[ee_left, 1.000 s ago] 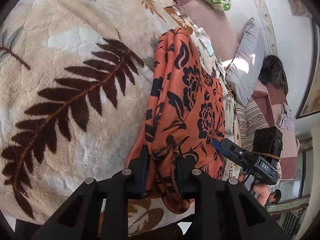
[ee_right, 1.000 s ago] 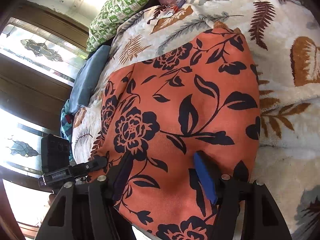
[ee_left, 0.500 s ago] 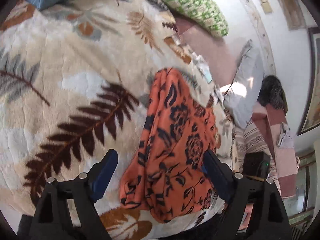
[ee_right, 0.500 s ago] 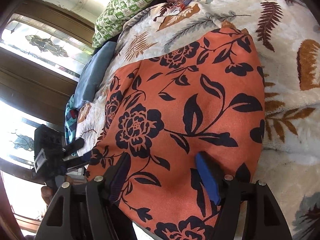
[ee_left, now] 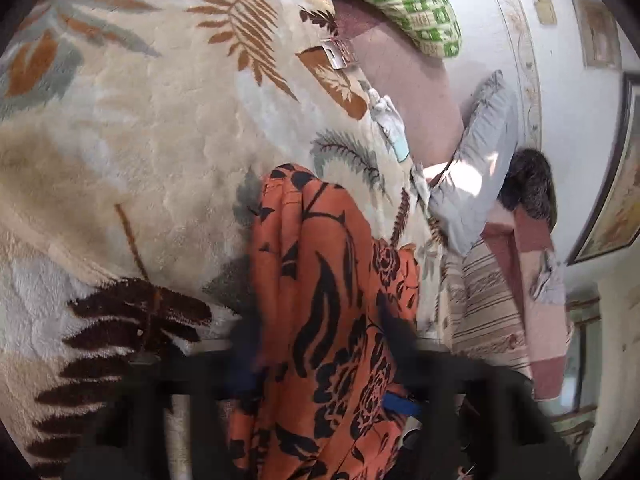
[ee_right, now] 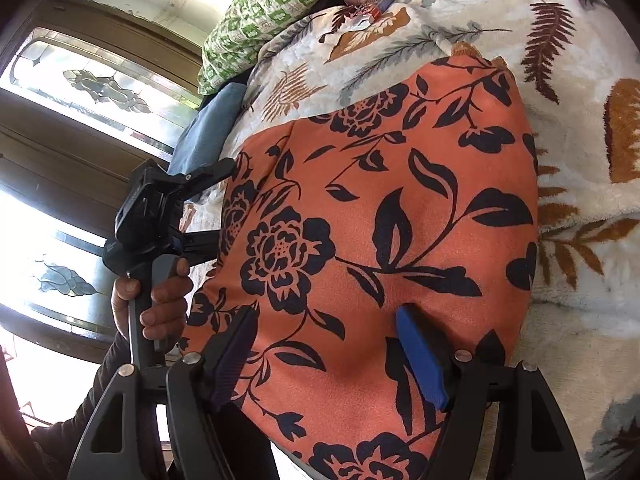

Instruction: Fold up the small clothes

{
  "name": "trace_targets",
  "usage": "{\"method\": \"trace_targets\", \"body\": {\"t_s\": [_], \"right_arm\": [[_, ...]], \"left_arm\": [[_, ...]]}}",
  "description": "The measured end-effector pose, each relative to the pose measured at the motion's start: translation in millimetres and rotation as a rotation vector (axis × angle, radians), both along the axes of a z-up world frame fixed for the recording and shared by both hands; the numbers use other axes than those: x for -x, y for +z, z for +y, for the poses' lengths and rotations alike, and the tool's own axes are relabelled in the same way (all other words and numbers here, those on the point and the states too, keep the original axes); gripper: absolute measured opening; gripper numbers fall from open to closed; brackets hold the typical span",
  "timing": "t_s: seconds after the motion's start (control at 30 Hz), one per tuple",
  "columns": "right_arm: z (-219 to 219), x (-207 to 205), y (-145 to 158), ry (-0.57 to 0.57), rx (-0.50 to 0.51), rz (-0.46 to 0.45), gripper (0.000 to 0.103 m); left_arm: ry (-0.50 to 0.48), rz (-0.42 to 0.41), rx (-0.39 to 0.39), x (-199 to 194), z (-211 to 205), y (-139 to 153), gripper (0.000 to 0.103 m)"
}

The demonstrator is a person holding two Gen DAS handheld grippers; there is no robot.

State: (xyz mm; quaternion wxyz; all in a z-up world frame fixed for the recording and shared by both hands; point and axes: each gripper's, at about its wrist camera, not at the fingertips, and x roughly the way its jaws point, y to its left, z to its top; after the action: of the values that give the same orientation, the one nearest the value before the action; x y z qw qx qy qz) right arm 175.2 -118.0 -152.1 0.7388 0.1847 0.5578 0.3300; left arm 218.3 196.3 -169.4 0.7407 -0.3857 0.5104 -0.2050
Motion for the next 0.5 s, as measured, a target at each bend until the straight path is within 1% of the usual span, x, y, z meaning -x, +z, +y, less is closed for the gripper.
{"method": "trace_targets", "body": {"t_s": [0.07, 0.1, 0.13, 0.17, 0.2, 0.23, 0.27, 0.3, 0.37, 0.4, 0.43, 0.5], "right_arm": [[-1.3, 0.7, -0.7, 0.0, -0.001, -0.005, 0.075], [-2.1, 1.1, -1.3, 0.001, -0.004, -0.008, 0.075], [-3.7, 1.4, -2.0, 0.002, -0.01, -0.011, 0.076], [-4.5, 1.4, -2.6, 0.003, -0.017, -0.011, 0.076], [-5.3, 1.0, -2.7, 0.004, -0.022, -0.008, 0.075], [-5.6, 0.8, -2.1, 0.005, -0.026, -0.004, 0.075], [-5.5, 0.5, -1.0, 0.005, -0.019, 0.002, 0.075], [-5.4, 0.7, 0.9, 0.005, -0.013, 0.005, 0.075], [-7.6, 1.7, 7.0, 0.008, -0.009, -0.001, 0.075], [-10.1, 2.5, 9.9, 0.005, -0.016, -0.004, 0.075], [-14.7, 3.8, 12.9, -0.01, -0.035, -0.004, 0.075], [-27.9, 7.1, 19.9, -0.06, -0.074, -0.017, 0.075]], "left_arm": [[-0.035, -0.086, -0.089, 5.6, -13.7, 19.7, 0.018], [-0.046, -0.109, -0.146, 6.3, -19.5, 24.4, 0.018], [-0.058, -0.115, -0.214, 3.5, -24.3, 22.4, 0.018], [-0.064, -0.086, -0.269, -1.9, -25.5, 11.2, 0.018], [-0.06, -0.032, -0.264, -8.0, -21.9, -4.6, 0.02], [-0.049, -0.01, -0.208, -9.7, -15.2, -10.9, 0.021], [-0.037, 0.003, -0.184, -8.5, -10.2, -7.5, 0.023], [-0.018, -0.003, -0.171, -5.3, -8.6, 0.2, 0.026], [0.011, -0.044, -0.168, 5.5, -7.4, 17.9, 0.047], [0.024, -0.057, -0.175, 12.6, -7.1, 25.3, 0.072], [0.049, -0.067, -0.198, 21.1, -4.7, 33.1, 0.084], [0.095, -0.111, -0.275, 38.2, -2.6, 48.9, 0.084]]}}
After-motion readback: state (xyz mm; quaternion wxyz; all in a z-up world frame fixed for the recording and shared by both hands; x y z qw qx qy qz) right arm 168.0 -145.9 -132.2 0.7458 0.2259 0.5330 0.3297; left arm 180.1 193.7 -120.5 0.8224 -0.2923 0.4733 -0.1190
